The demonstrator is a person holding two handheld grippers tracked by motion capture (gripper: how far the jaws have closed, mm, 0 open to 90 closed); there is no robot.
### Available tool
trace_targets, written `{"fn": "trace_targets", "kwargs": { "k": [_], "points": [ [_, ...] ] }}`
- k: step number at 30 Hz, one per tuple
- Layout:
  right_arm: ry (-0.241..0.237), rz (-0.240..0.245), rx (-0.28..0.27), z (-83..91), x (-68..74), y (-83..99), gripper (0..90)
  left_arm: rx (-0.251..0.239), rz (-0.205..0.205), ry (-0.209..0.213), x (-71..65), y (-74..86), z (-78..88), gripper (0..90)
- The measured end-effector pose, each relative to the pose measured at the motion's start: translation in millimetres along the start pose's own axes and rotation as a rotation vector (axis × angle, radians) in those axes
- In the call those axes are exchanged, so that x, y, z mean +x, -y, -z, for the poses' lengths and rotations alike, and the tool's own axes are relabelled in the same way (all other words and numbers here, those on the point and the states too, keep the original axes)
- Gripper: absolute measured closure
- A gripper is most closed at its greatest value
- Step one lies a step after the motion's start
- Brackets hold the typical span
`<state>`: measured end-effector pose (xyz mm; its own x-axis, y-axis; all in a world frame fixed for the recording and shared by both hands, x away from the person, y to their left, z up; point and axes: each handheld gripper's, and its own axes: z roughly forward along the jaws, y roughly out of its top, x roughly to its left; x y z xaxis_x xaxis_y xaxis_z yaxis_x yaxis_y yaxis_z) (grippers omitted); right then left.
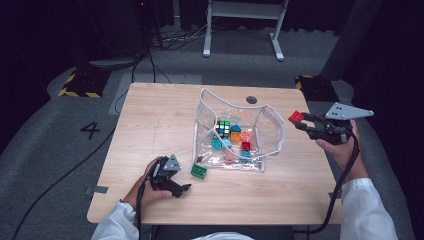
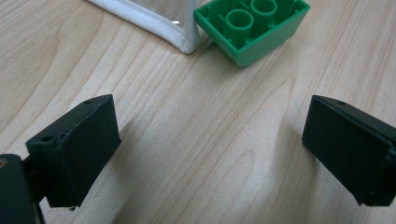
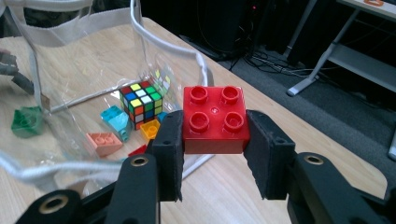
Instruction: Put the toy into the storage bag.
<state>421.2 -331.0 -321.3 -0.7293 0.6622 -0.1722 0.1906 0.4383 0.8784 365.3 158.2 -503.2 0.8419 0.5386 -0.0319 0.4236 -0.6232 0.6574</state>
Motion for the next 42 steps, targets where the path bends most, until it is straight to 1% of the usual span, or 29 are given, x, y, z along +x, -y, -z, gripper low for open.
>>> {"fn": "trace_targets", "kwargs": {
  "k": [1,3,5,6,7,9,10,11,12,14,17,23,24,25,27,29,32,33,37,40,41,42],
  "points": [
    [-0.008,-0.005,-0.002,-2.2,0.0,-2.6,59.4,0.000,-0.001,-0.001,0.0,0.0,0.1,4.1],
    [-0.018,0.005,0.001,-6.9,-0.6,-6.4,59.4,0.000,-0.001,-0.002,0.0,0.0,0.1,4.1],
    [-0.015,0.015,0.010,-12.1,-0.4,-10.6,59.4,0.000,0.000,0.000,0.0,0.0,0.0,4.0],
    [-0.022,0.021,0.004,-13.9,-0.7,-11.8,59.4,0.000,-0.001,-0.001,0.0,0.0,0.0,4.0],
    [-0.025,0.016,0.006,-16.4,-0.3,-13.9,59.4,-0.001,0.000,0.000,0.0,0.0,-0.1,4.1],
    [-0.038,0.017,0.005,-21.3,-0.3,-16.9,59.4,-0.001,0.000,-0.002,0.0,0.0,0.0,4.1],
    [-0.039,0.026,0.004,-24.7,-1.0,-18.5,59.4,0.000,0.000,0.000,0.0,0.0,0.0,4.1],
    [-0.042,0.022,0.007,-27.4,-0.6,-19.9,59.4,0.000,0.000,0.001,0.0,0.0,0.0,4.0],
    [-0.050,0.012,0.004,-30.3,0.4,-21.5,59.4,0.000,0.000,0.000,0.0,0.0,0.0,4.1],
    [-0.068,0.012,0.003,-36.2,2.6,-24.8,59.4,0.000,0.000,0.000,0.0,0.0,0.0,4.1],
    [-0.094,0.025,0.015,-47.1,7.5,-29.3,59.4,-0.001,0.000,-0.001,0.0,0.0,-0.1,4.1],
    [-0.153,0.088,0.066,-71.5,19.6,-38.2,59.4,0.000,0.000,0.000,0.0,0.0,0.0,4.1],
    [-0.162,0.090,0.077,-76.6,23.6,-40.1,59.4,-0.001,0.001,0.001,-0.1,0.1,-0.1,4.1],
    [-0.169,0.114,0.079,-80.9,25.2,-41.7,59.3,0.000,0.000,0.001,0.0,0.0,0.0,4.1],
    [-0.185,0.135,0.092,-88.4,30.0,-44.5,59.4,0.000,0.001,0.001,0.0,0.0,0.0,4.0],
    [-0.204,0.155,0.112,-95.6,34.7,-46.7,59.4,0.000,0.000,0.000,0.0,0.0,0.0,4.0],
    [-0.223,0.172,0.143,-105.6,40.2,-48.1,59.4,-0.001,0.000,-0.001,0.0,0.0,-0.1,4.1],
    [-0.226,0.185,0.162,-109.8,42.3,-48.6,59.4,-0.001,-0.001,-0.002,0.0,0.0,0.0,4.1],
    [-0.259,0.212,0.232,-121.8,46.2,-49.5,59.4,-0.001,0.000,-0.001,0.0,0.0,0.0,4.1],
    [-0.258,0.233,0.292,-128.7,45.2,-50.0,59.4,0.000,0.000,0.000,0.0,0.0,0.0,4.1],
    [-0.251,0.216,0.324,-130.7,45.6,-50.2,59.4,0.000,0.000,0.001,0.0,0.0,0.0,4.1],
    [-0.247,0.233,0.346,-132.7,43.7,-50.7,59.4,0.000,0.000,-0.001,0.0,0.0,0.0,4.1]
  ]
}}
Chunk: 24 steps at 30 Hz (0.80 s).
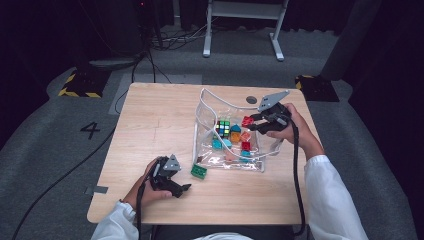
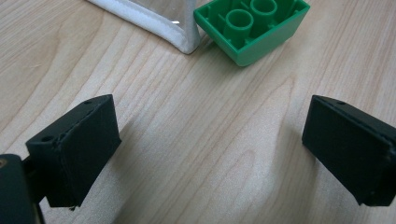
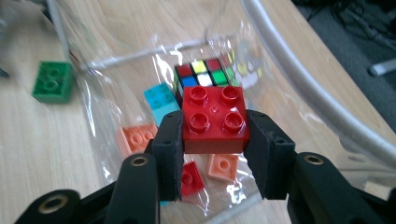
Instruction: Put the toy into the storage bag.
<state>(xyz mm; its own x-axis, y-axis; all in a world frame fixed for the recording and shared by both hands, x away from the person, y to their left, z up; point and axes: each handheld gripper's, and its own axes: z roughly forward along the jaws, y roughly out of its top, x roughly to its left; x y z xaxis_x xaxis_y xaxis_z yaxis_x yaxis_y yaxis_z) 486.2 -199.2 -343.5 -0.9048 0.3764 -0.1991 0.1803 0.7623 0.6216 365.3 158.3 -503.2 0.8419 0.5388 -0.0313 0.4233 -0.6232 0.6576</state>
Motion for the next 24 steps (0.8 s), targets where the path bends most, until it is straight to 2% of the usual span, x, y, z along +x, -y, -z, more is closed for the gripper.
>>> {"fn": "trace_targets", "kwargs": {
  "k": [5,10,14,24],
  "points": [
    [0.003,0.029,0.097,-9.6,-3.2,-0.5,59.4,-0.001,0.000,0.000,0.0,0.1,-0.1,4.1],
    [0.000,0.032,0.156,-13.8,-3.3,0.7,59.3,0.000,0.000,0.000,0.0,0.0,0.0,4.1],
    [0.011,0.046,0.221,-9.7,-4.4,5.3,59.3,0.000,0.000,0.001,0.0,0.0,0.0,4.1],
    [0.004,0.068,0.305,4.3,-3.2,16.4,59.3,0.000,0.000,0.001,0.0,0.0,0.0,4.1]
  ]
}}
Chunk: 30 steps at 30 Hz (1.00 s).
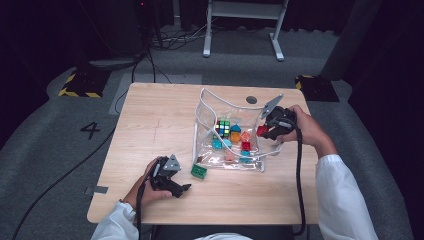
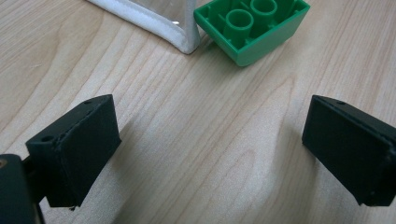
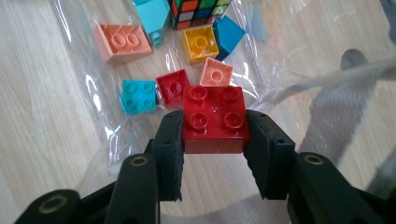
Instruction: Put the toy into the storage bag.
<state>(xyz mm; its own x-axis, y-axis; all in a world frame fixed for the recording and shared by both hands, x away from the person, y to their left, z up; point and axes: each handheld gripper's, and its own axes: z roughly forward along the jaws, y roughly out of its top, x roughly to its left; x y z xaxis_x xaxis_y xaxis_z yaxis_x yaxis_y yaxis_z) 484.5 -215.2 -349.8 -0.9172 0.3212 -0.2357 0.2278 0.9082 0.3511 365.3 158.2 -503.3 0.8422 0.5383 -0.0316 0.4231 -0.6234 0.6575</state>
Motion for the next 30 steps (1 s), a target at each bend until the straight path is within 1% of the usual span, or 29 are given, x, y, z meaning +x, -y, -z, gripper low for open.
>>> {"fn": "trace_targets", "kwargs": {
  "k": [3,4,9,10,12,13,16,18,20,21,23,24,25,27,28,29,30],
  "points": [
    [0.005,0.017,0.026,1.1,0.7,3.2,59.3,0.000,0.000,0.000,0.0,0.0,0.0,4.1],
    [0.007,0.015,0.039,1.7,1.6,4.1,59.2,0.000,0.001,0.001,0.0,0.0,0.0,4.1],
    [0.007,0.022,0.050,1.5,2.8,4.0,59.2,0.000,0.001,0.001,0.0,0.0,0.0,4.1],
    [0.010,0.029,0.048,1.8,2.9,4.1,59.2,0.000,-0.001,0.000,0.0,0.0,0.0,4.1],
    [0.011,0.020,0.043,1.8,3.7,4.9,59.2,0.000,0.001,0.001,0.0,0.0,0.0,4.1],
    [0.012,0.025,0.042,1.9,3.8,5.3,59.0,0.000,0.001,0.001,0.0,0.0,0.0,4.1],
    [0.017,0.021,0.033,3.4,4.6,6.7,55.8,0.000,0.000,-0.001,0.0,0.0,0.1,4.0],
    [0.009,0.021,0.007,5.1,5.5,7.8,54.3,0.000,0.000,0.000,0.0,0.0,0.0,4.0],
    [0.017,0.021,-0.019,7.1,5.8,9.6,51.9,0.000,0.001,0.001,0.0,0.0,0.0,4.1],
    [0.011,0.014,-0.043,8.2,6.4,11.2,50.8,0.000,0.000,0.000,0.0,0.0,0.0,4.1],
    [0.012,0.019,-0.093,12.2,7.2,14.9,47.4,0.000,-0.001,-0.001,0.1,0.0,0.1,4.1],
    [0.006,0.005,-0.127,14.0,8.4,16.9,46.4,0.000,0.000,-0.001,0.0,0.0,0.1,4.1],
    [0.014,-0.004,-0.149,17.2,9.6,19.2,45.0,0.000,0.000,0.000,0.0,0.0,0.0,4.1],
    [0.025,-0.001,-0.197,22.6,9.8,23.4,41.5,0.000,0.000,-0.001,0.0,0.0,0.1,4.1],
    [0.026,-0.028,-0.218,26.1,11.4,25.3,40.3,0.000,0.000,0.000,0.0,0.0,0.0,4.0],
    [0.039,-0.033,-0.253,29.6,11.6,27.9,38.6,0.000,0.000,0.000,0.0,0.0,0.1,4.1],
    [0.035,-0.058,-0.259,32.6,13.2,29.7,37.5,0.000,0.000,-0.001,0.0,0.0,0.1,4.0]
  ]
}}
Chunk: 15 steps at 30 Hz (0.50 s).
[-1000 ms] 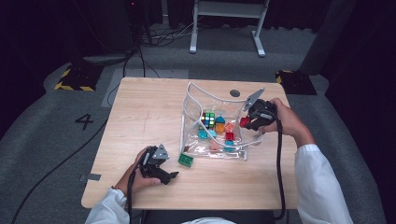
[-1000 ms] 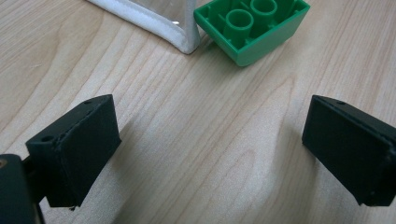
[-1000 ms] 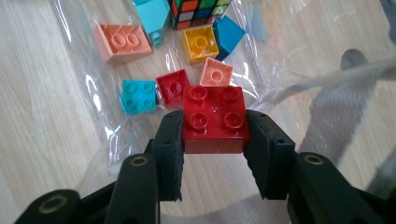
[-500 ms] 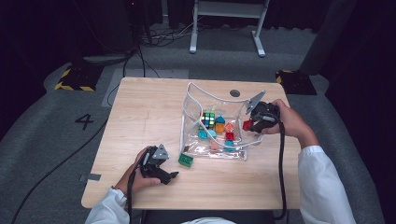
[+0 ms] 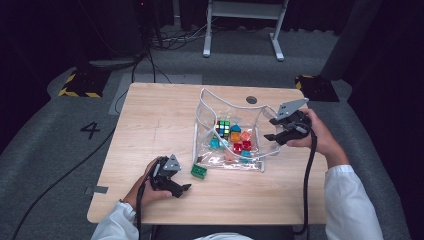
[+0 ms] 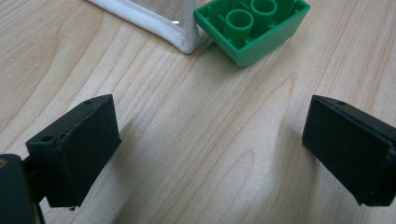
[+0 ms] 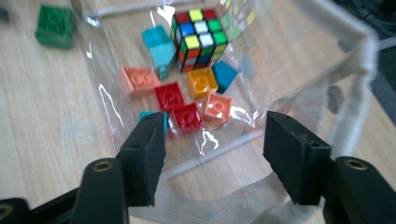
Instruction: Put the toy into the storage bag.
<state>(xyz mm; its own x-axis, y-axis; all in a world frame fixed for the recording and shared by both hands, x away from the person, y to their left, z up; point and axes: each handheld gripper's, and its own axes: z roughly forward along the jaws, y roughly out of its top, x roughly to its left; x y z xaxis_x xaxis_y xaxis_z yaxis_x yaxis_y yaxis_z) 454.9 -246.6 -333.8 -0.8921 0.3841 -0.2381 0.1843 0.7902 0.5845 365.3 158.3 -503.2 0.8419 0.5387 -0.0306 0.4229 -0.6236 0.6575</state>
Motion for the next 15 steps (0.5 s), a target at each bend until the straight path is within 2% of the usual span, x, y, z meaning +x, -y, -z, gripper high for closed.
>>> {"fn": "trace_targets", "kwargs": {
  "k": [2,5,13,15],
  "points": [
    [0.025,-0.026,-0.056,6.8,1.2,3.1,33.2,0.000,0.000,0.000,0.0,0.0,0.0,4.1],
    [0.058,-0.055,-0.121,17.6,3.1,8.4,32.2,0.000,0.000,0.001,0.0,0.0,0.0,4.1],
    [0.125,-0.106,-0.243,43.9,8.2,31.0,29.9,0.000,0.000,-0.001,0.0,0.0,0.1,4.1],
    [0.141,-0.149,-0.275,49.8,9.4,40.3,29.9,0.000,0.000,0.000,0.0,0.0,0.0,4.1]
  ]
}}
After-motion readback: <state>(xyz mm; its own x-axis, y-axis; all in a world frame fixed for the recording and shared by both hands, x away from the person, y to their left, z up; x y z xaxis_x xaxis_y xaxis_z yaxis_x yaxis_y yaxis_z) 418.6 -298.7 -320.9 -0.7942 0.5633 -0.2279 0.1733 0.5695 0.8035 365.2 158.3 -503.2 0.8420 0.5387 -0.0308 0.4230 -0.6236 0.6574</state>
